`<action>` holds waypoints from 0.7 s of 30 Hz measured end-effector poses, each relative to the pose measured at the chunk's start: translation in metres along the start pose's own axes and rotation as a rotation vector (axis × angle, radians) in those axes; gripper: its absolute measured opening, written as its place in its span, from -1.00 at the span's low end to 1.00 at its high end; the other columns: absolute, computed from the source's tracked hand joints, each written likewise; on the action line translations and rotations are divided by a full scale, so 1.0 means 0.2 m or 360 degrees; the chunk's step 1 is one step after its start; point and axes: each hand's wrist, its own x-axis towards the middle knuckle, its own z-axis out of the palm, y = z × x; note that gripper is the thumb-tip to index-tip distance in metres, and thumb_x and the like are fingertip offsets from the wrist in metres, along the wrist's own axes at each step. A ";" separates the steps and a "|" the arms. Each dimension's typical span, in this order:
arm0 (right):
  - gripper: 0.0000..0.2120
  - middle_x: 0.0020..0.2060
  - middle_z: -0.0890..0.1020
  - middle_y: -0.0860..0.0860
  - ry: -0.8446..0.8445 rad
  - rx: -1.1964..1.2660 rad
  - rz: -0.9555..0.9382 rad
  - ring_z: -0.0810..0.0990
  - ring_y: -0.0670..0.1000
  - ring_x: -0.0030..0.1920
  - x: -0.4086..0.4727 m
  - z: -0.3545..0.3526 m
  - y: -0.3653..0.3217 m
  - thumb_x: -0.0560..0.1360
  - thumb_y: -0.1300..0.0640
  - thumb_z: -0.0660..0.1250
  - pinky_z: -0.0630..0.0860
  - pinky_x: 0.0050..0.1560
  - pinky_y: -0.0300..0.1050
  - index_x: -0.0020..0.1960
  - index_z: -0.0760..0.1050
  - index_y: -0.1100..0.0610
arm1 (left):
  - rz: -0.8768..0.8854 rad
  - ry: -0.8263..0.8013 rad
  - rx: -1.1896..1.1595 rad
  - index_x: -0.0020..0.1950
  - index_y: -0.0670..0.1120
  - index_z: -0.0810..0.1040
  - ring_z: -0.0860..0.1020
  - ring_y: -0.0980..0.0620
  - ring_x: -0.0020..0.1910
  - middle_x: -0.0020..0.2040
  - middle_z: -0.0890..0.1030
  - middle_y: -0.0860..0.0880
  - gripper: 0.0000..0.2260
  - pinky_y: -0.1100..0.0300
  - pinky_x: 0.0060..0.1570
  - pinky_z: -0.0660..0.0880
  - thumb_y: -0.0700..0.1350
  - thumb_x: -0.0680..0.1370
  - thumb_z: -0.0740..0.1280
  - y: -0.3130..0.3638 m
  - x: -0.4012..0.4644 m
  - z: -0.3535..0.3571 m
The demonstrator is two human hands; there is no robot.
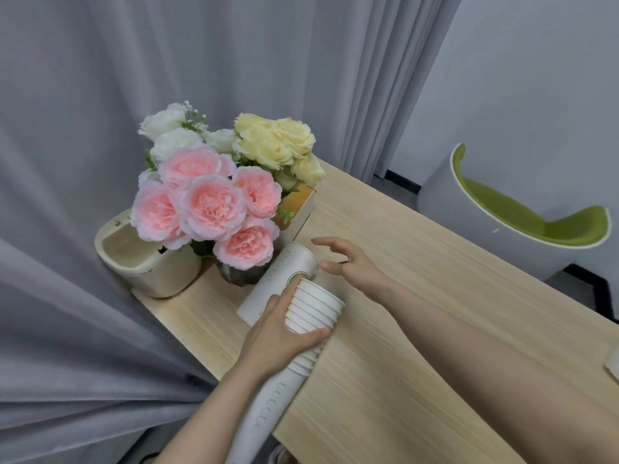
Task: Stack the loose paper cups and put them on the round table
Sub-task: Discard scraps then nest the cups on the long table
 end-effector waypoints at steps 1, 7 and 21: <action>-0.57 0.36 0.41 -0.02 -0.0047 -0.0035 -0.0002 0.31 -0.03 0.39 0.03 0.02 -0.01 0.49 0.31 0.34 0.27 0.40 -0.02 0.29 0.49 -0.03 | -0.0010 0.0008 -0.0022 0.40 0.52 -0.01 0.45 0.22 0.19 0.21 0.39 0.23 -0.14 0.07 0.20 0.45 0.39 0.25 0.43 -0.01 -0.01 -0.01; -0.63 0.31 0.50 0.03 -0.0170 -0.0040 -0.0007 0.39 0.00 0.36 0.16 0.15 0.02 0.48 0.41 0.28 0.29 0.40 -0.07 0.17 0.57 0.07 | -0.0063 0.0062 -0.0093 0.34 0.58 0.01 0.43 0.31 0.19 0.27 0.38 0.25 -0.14 0.18 0.14 0.45 0.39 0.21 0.47 -0.05 -0.04 -0.10; -0.60 0.05 0.62 0.02 0.0251 0.0385 0.0155 0.59 -0.10 -0.08 -0.08 -0.12 0.18 0.46 0.52 0.20 0.52 -0.19 -0.36 0.05 0.59 0.10 | 0.0049 -0.0026 -0.0063 0.45 0.40 0.12 0.46 0.16 0.24 0.31 0.41 0.20 -0.10 -0.04 0.22 0.46 0.32 0.22 0.50 0.01 -0.01 0.01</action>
